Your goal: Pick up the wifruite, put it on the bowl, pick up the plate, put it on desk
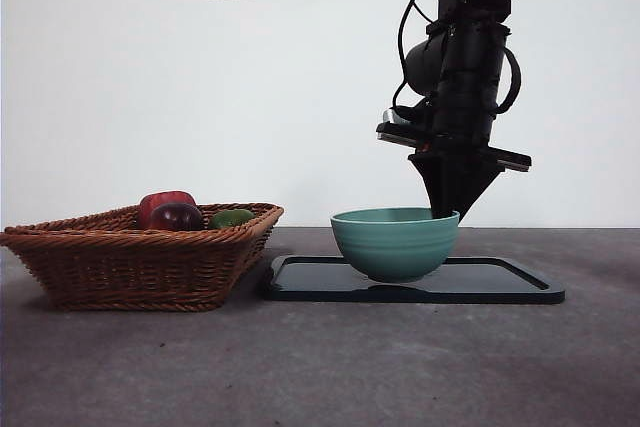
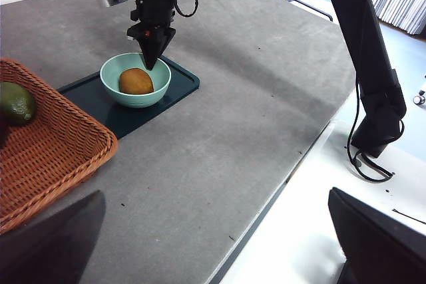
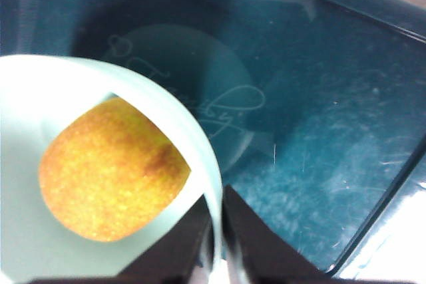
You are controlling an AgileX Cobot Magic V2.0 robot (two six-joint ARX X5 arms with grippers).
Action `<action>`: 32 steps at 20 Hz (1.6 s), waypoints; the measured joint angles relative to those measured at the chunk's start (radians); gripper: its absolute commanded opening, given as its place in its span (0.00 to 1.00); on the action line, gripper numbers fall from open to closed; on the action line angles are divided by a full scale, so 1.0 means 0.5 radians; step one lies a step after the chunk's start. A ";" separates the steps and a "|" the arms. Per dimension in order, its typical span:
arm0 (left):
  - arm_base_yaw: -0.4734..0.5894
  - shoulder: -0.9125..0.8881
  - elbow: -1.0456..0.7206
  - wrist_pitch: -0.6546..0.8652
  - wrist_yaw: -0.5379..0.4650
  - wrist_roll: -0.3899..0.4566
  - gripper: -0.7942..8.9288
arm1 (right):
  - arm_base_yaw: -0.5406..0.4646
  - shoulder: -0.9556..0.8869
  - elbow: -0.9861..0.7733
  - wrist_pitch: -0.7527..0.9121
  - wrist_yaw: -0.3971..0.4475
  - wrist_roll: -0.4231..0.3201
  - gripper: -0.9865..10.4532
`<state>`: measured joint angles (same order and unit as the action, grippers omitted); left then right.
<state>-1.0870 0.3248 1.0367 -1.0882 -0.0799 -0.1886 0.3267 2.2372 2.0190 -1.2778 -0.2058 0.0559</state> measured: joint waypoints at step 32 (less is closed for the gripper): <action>0.000 0.000 0.000 0.002 0.000 0.000 0.63 | 0.433 -3.137 -1.752 -0.116 0.357 0.272 0.58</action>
<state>-1.0870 0.3248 1.0367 -1.0874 -0.0799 -0.1886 0.5430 0.6685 1.1427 -1.3357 -0.0273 0.1921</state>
